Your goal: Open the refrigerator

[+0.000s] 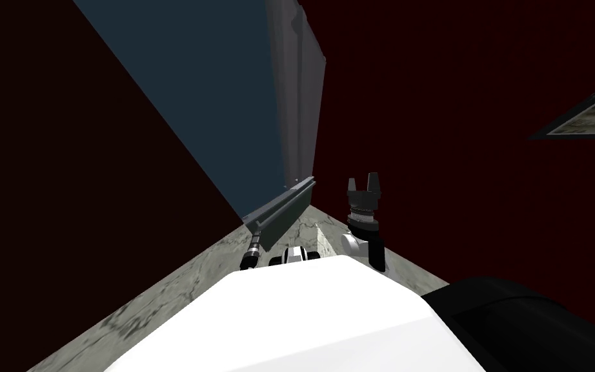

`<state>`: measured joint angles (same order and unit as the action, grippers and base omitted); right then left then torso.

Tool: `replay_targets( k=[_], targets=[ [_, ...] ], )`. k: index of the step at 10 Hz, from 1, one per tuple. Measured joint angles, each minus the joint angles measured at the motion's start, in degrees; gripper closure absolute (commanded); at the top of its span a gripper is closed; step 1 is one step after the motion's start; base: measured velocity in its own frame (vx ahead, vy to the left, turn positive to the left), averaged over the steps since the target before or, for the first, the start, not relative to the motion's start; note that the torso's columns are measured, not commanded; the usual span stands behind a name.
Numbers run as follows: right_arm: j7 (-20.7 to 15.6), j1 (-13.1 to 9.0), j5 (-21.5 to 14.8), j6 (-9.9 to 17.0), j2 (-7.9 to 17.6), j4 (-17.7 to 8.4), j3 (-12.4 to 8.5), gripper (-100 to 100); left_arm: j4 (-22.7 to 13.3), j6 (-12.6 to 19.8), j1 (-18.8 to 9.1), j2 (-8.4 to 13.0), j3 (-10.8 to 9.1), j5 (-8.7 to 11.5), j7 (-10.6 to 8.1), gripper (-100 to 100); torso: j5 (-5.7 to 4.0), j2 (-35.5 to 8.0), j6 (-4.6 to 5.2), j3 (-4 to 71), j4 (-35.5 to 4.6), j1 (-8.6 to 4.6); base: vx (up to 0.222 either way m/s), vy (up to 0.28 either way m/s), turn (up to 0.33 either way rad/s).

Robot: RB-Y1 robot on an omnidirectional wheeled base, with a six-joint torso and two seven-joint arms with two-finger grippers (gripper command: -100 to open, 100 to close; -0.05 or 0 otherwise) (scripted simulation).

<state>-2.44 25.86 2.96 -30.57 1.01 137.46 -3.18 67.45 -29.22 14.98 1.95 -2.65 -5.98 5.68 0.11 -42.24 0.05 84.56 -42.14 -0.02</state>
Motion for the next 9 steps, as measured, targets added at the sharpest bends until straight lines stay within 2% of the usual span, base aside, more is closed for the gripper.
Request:
replay_targets(
  k=[9],
  targets=[
    [0.00,0.01,0.00,0.00,0.01,0.00,-0.01,0,1.85,0.61,1.89,-1.27,0.99,-0.71,0.69,100,0.02,0.19,-0.01,0.14,-0.02,0.22,-0.111,-0.109,0.014]
  ],
)
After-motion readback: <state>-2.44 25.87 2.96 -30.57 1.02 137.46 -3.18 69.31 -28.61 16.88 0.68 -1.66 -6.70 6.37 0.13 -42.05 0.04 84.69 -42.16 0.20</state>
